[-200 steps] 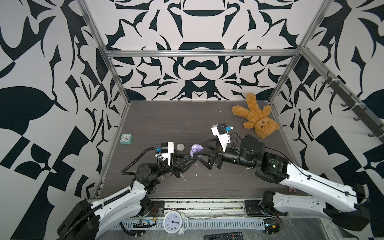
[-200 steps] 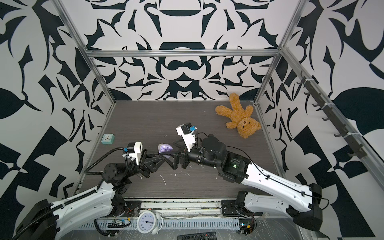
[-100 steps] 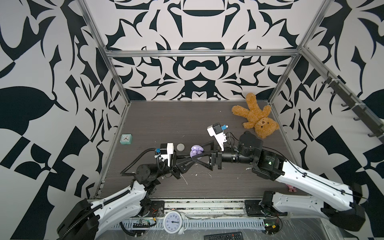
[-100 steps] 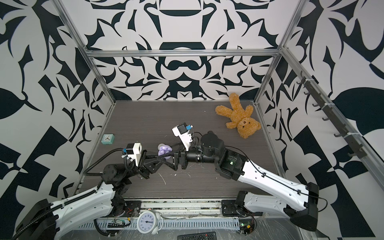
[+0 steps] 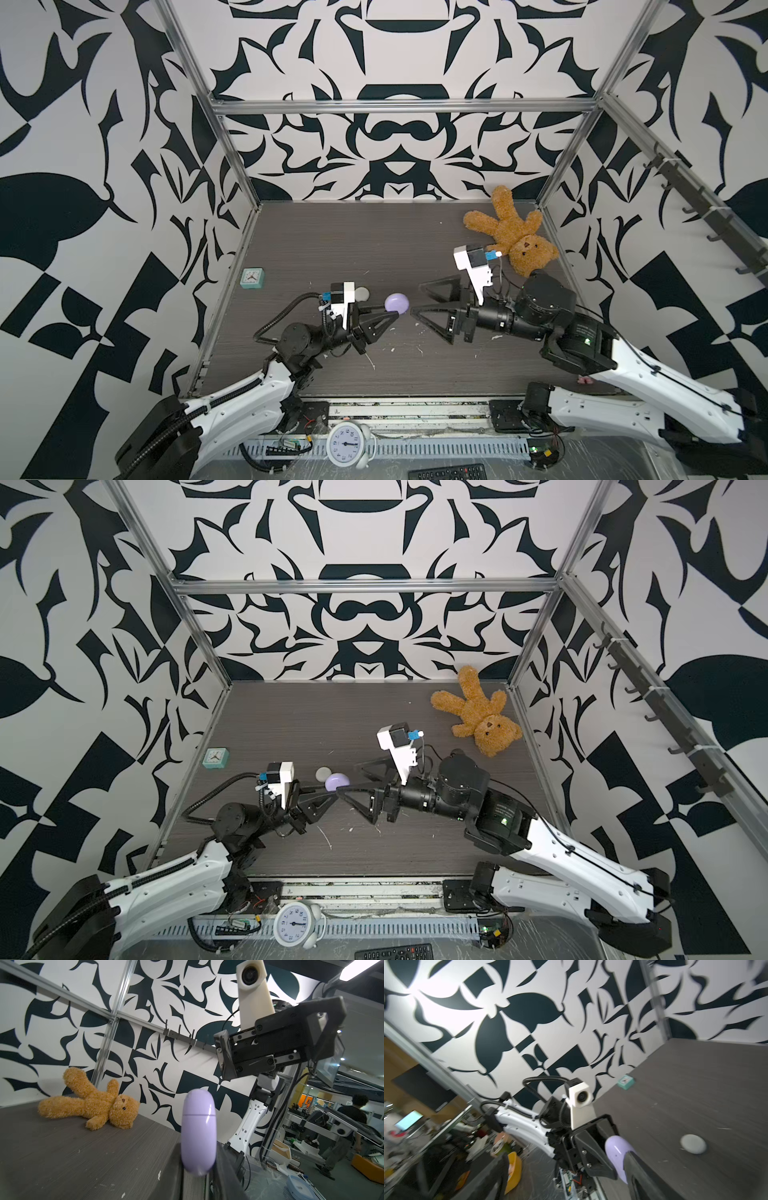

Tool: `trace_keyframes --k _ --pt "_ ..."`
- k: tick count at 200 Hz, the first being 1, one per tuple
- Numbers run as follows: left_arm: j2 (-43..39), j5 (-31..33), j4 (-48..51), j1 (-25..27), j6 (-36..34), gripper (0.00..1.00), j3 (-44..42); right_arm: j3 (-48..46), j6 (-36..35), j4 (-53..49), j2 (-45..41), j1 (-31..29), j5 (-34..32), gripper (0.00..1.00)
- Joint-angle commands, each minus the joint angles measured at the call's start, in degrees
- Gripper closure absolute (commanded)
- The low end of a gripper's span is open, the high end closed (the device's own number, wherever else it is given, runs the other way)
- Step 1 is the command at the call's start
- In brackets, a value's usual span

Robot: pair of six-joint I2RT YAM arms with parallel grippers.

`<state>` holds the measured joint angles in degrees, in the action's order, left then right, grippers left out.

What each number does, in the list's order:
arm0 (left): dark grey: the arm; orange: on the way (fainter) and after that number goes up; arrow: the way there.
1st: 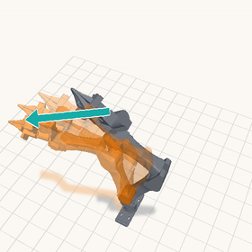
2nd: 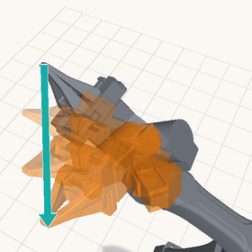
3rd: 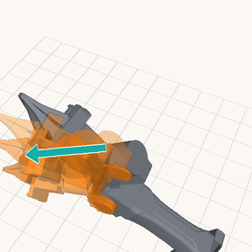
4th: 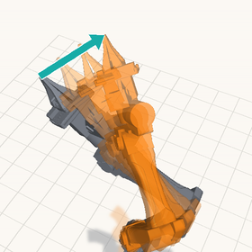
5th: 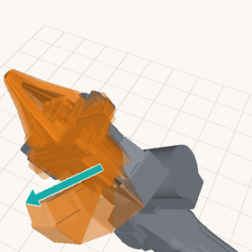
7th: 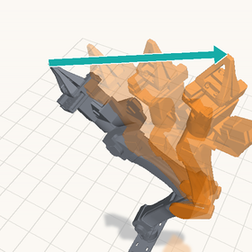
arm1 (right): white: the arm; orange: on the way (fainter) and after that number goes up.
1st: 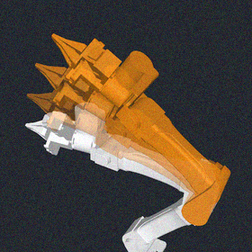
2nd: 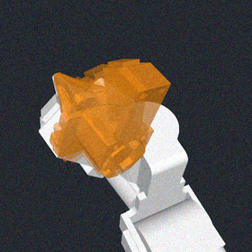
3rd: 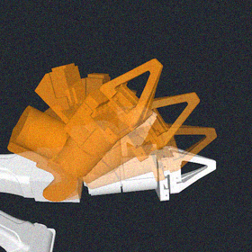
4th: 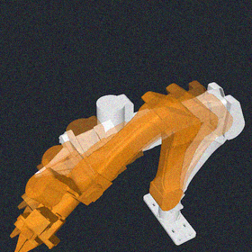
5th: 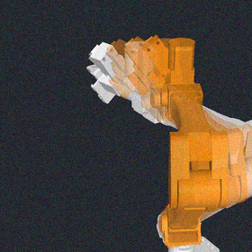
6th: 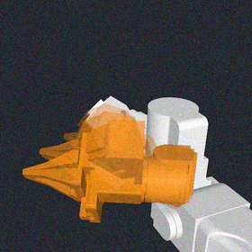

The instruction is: Insert the wireless bluetooth earbuds into the charging case

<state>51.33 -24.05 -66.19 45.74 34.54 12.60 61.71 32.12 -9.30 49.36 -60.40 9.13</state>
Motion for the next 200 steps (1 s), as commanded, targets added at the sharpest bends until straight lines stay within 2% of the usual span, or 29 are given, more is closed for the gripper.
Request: trace_keyframes --k 1,11,26,43,73,101,131,157,183,200 --pt "2.67 6.57 5.58 0.04 3.26 1.00 1.02 2.85 -3.78 -8.61 -0.90 0.69 -25.25 0.11" --pt "4.36 9.13 11.31 0.05 5.23 1.00 2.58 2.39 -2.97 -10.52 -0.44 2.13 -30.23 0.12" --pt "7.10 14.78 16.37 0.30 8.17 1.00 3.60 0.81 -0.96 -12.02 0.10 5.00 -32.23 0.12" --pt "11.69 18.60 16.85 0.54 10.15 1.00 4.58 -1.88 1.25 -11.98 0.12 9.17 -29.93 0.12" --pt "19.43 25.78 27.15 0.67 16.64 1.00 9.89 -5.71 4.79 -11.37 2.19 15.18 -23.29 0.12" --pt "29.15 30.08 22.13 0.76 22.51 1.00 11.05 -8.30 5.59 -10.25 3.46 15.84 -21.75 0.12" --pt "34.29 32.75 30.93 1.01 27.71 1.00 16.08 -9.85 6.02 -9.62 3.81 15.94 -20.90 0.11" --pt "35.71 37.10 35.61 1.73 29.41 1.00 18.31 -10.84 6.16 -9.77 3.34 16.06 -20.82 0.11" --pt "36.79 37.76 46.64 1.81 30.36 1.00 22.39 -11.82 6.51 -9.42 2.59 16.02 -20.74 0.10" --pt "38.03 38.27 47.40 1.81 32.24 1.00 22.40 -12.10 6.76 -9.25 2.60 16.12 -20.77 0.10"
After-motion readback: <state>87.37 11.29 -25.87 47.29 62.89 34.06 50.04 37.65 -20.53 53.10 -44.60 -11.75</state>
